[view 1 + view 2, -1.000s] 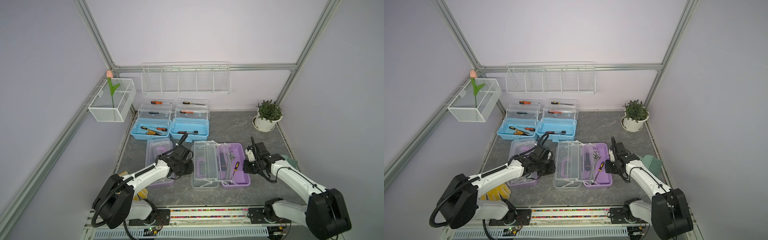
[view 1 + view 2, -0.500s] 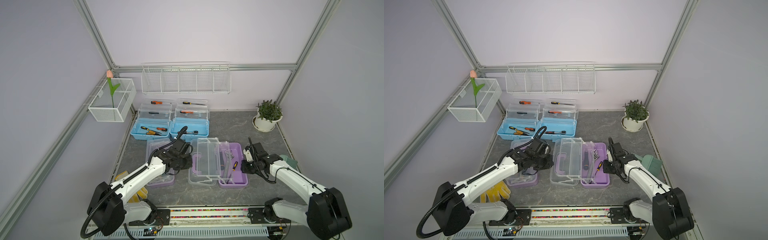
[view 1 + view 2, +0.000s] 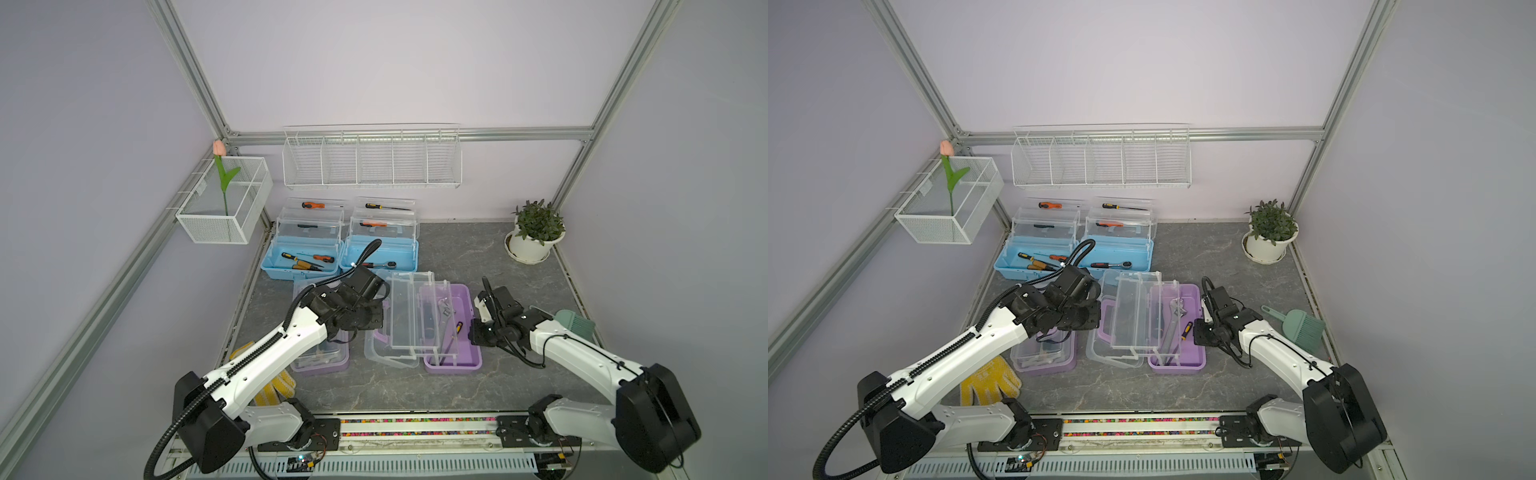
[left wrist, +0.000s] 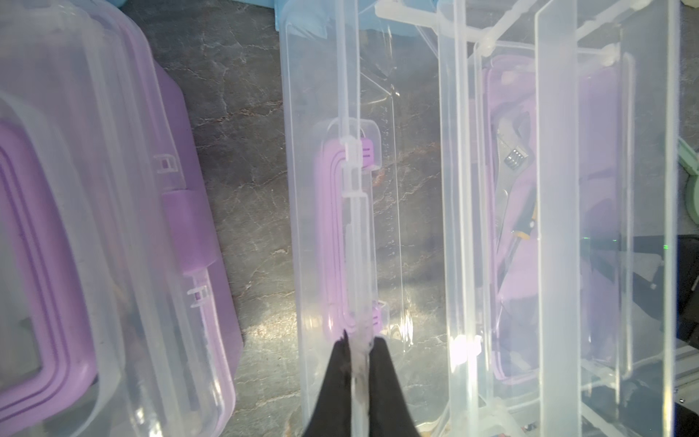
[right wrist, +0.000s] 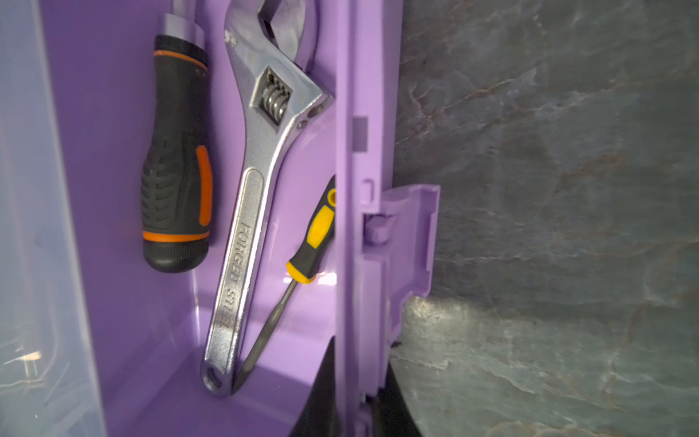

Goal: Close toolboxes
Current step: Close the toolbox lid.

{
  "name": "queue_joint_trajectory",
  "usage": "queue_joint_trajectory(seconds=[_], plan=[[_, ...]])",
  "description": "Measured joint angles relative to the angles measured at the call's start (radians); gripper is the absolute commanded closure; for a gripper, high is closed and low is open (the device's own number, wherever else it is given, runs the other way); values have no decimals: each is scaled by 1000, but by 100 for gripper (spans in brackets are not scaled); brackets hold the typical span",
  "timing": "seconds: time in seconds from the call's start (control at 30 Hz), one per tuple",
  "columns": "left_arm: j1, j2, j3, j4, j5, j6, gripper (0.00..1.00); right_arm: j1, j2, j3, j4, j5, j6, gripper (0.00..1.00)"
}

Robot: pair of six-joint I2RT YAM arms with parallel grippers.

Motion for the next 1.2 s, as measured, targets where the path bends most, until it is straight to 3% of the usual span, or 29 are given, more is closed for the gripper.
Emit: queue_joint_trajectory(seconds=[0.27, 0.6, 0.7, 0.83, 1.0, 1.2], plan=[[-29, -15, 44, -56, -71, 16, 100, 95, 81, 44, 59, 30, 58, 93], [-133, 26, 150, -94, -191, 15, 100, 153, 142, 70, 137, 33, 96, 93], [-147, 37, 152, -90, -210, 12, 100, 158, 144, 72, 138, 40, 105, 87], [-163, 44, 155, -66, -227, 12, 84, 164, 147, 72, 153, 32, 78, 80], [-208, 58, 177, 37, -182, 23, 74, 174, 171, 72, 223, -13, 55, 78], [-237, 61, 177, 76, -121, 24, 67, 178, 174, 72, 295, -65, 39, 66]])
